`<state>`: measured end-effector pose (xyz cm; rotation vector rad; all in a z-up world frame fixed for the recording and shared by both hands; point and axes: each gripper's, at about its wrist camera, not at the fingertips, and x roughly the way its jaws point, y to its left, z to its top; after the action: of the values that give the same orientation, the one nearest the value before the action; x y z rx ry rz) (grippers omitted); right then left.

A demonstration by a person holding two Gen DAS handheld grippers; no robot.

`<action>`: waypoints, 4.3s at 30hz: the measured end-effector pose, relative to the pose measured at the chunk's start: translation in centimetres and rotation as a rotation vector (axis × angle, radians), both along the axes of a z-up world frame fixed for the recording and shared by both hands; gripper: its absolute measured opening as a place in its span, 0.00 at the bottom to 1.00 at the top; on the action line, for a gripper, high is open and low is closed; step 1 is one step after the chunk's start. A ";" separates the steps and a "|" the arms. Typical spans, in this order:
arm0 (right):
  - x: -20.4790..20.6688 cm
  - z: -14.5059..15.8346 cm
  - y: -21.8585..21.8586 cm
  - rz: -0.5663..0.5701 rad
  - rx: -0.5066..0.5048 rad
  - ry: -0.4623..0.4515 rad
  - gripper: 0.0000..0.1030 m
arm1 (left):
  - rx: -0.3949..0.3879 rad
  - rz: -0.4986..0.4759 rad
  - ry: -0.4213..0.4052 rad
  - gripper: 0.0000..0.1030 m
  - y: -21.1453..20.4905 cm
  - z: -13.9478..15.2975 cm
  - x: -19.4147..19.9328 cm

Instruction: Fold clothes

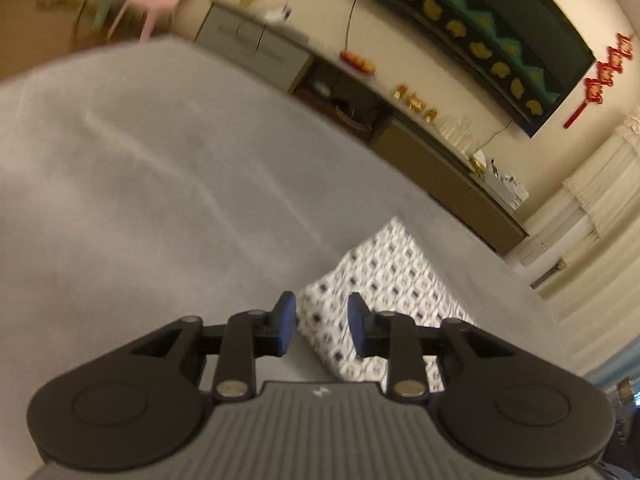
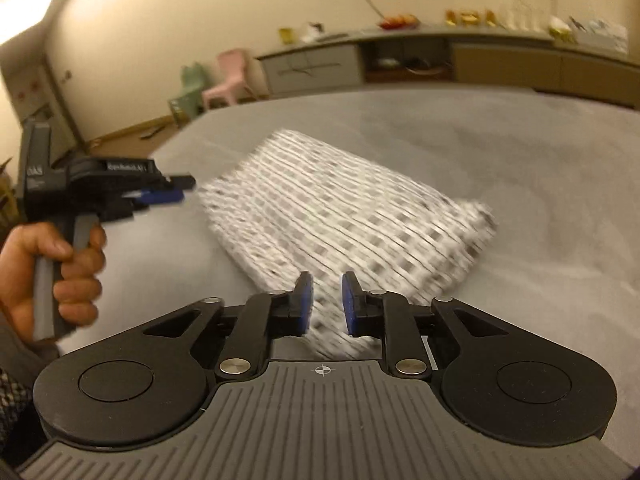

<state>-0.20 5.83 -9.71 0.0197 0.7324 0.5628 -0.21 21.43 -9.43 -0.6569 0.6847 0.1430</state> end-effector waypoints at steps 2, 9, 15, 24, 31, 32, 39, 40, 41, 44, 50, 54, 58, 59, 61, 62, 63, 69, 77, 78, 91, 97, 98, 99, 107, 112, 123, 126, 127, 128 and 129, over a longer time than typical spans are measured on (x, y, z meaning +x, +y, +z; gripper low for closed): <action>0.4 -0.4 1.7 0.027 -0.031 -0.016 0.36 | 0.012 -0.014 0.035 0.32 -0.4 -0.8 0.8; 1.1 -3.2 3.4 0.080 -0.132 -0.020 0.36 | 0.145 -0.075 -0.103 0.02 -2.9 0.2 2.2; 0.8 -3.7 1.8 0.086 -0.092 0.002 0.35 | 0.024 -0.086 -0.221 0.02 -0.8 -0.1 2.1; -0.1 -4.3 1.6 0.101 -0.124 0.005 0.40 | -0.067 0.022 -0.019 0.05 2.1 -5.1 3.7; -0.1 -0.6 0.6 0.043 -0.017 0.002 0.38 | 0.233 0.193 -0.044 0.09 0.6 -1.2 0.6; 0.1 0.4 0.2 0.021 0.029 -0.010 0.37 | 0.288 0.163 -0.071 0.09 -0.7 -0.3 0.3; 8.1 -2.4 2.1 0.022 -0.221 0.055 0.17 | 0.369 -0.224 0.038 0.13 -8.6 -1.5 4.2; 9.5 -2.7 2.1 0.016 -0.258 0.033 0.16 | 0.369 -0.237 0.038 0.10 -9.1 -1.8 4.5; 10.8 -2.9 2.1 0.010 -0.295 0.012 0.15 | 0.370 -0.249 0.038 0.08 -9.7 -2.1 4.8; 15.2 -3.0 2.2 -0.007 -0.358 -0.015 0.15 | 0.400 -0.253 0.050 0.08 -11.0 -1.6 6.4; 16.4 -0.1 0.6 -0.050 -0.255 -0.072 0.22 | 0.383 -0.344 -0.020 0.11 -11.9 0.9 8.0; 14.2 0.2 -0.8 -0.022 -0.143 -0.046 0.22 | 0.368 -0.422 0.032 0.14 -12.6 0.3 12.3; 13.4 -2.1 -2.4 -0.046 -0.165 -0.001 0.22 | 0.342 -0.394 0.136 0.04 -11.4 -2.2 16.5; 13.3 -2.8 -3.1 -0.057 -0.158 0.013 0.24 | 0.320 -0.369 0.143 0.04 -10.8 -2.0 17.1; 12.2 -3.6 -5.0 -0.078 -0.113 0.030 0.38 | 0.273 -0.321 0.132 0.03 -9.7 -1.6 17.4; 11.6 -3.8 -6.2 -0.099 -0.082 0.035 0.39 | 0.249 -0.299 0.115 0.04 -9.2 -1.2 17.2; 11.1 -3.8 -7.4 -0.130 -0.060 0.044 0.39 | 0.224 -0.277 0.098 0.12 -8.7 -0.9 17.0; 8.7 -2.0 -9.9 -0.188 0.021 0.008 0.39 | 0.114 -0.331 -0.012 0.17 -8.2 0.8 10.7; 5.9 -2.2 -3.5 -0.002 -0.215 -0.167 0.42 | -0.251 -0.317 0.007 0.26 -5.8 -3.5 5.3; 5.5 -2.6 -2.8 0.017 -0.263 -0.198 0.42 | -0.257 -0.286 0.012 0.26 -5.3 -4.0 5.8; 5.3 -4.3 -0.9 0.067 -0.454 -0.308 0.15 | -0.442 -0.145 -0.008 0.25 -1.3 -7.0 9.2; 5.3 -4.9 0.7 0.125 -0.555 -0.370 0.29 | -0.380 -0.158 0.008 0.26 -1.5 -6.8 8.5; 5.6 -5.2 0.8 0.133 -0.574 -0.366 0.28 | -0.376 -0.146 0.015 0.25 -1.2 -6.9 8.6; 5.9 -5.4 0.9 0.133 -0.583 -0.361 0.17 | -0.377 -0.137 0.017 0.25 -0.8 -6.9 8.9; 5.8 -3.9 0.1 0.085 -0.497 -0.382 0.00 | -0.231 -0.183 -0.073 0.06 -1.5 -3.6 10.2; 6.2 -3.8 -0.2 0.062 -0.465 -0.372 0.00 | -0.374 -0.207 -0.031 0.22 -2.5 -4.5 8.4; 5.4 -2.9 -0.6 0.001 -0.398 -0.396 0.00 | -0.393 -0.102 -0.036 0.05 -1.7 -5.8 10.9; 5.6 -3.8 -0.6 0.019 -0.398 -0.353 0.00 | -0.377 -0.087 -0.070 0.03 -0.7 -5.9 10.8; 5.7 -4.3 -0.5 0.029 -0.400 -0.337 0.00 | -0.393 -0.078 -0.051 0.04 -0.4 -6.5 10.9; 5.8 -4.7 -0.4 0.039 -0.402 -0.320 0.00 | -0.402 -0.066 -0.030 0.05 -0.1 -7.3 10.9; 5.9 -5.2 -0.3 0.049 -0.403 -0.304 0.00 | -0.426 -0.051 -0.023 0.08 0.3 -8.0 10.9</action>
<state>5.67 5.48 -14.89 -0.4501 0.5388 0.4432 10.66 21.68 -17.39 -1.0464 0.7149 -0.0609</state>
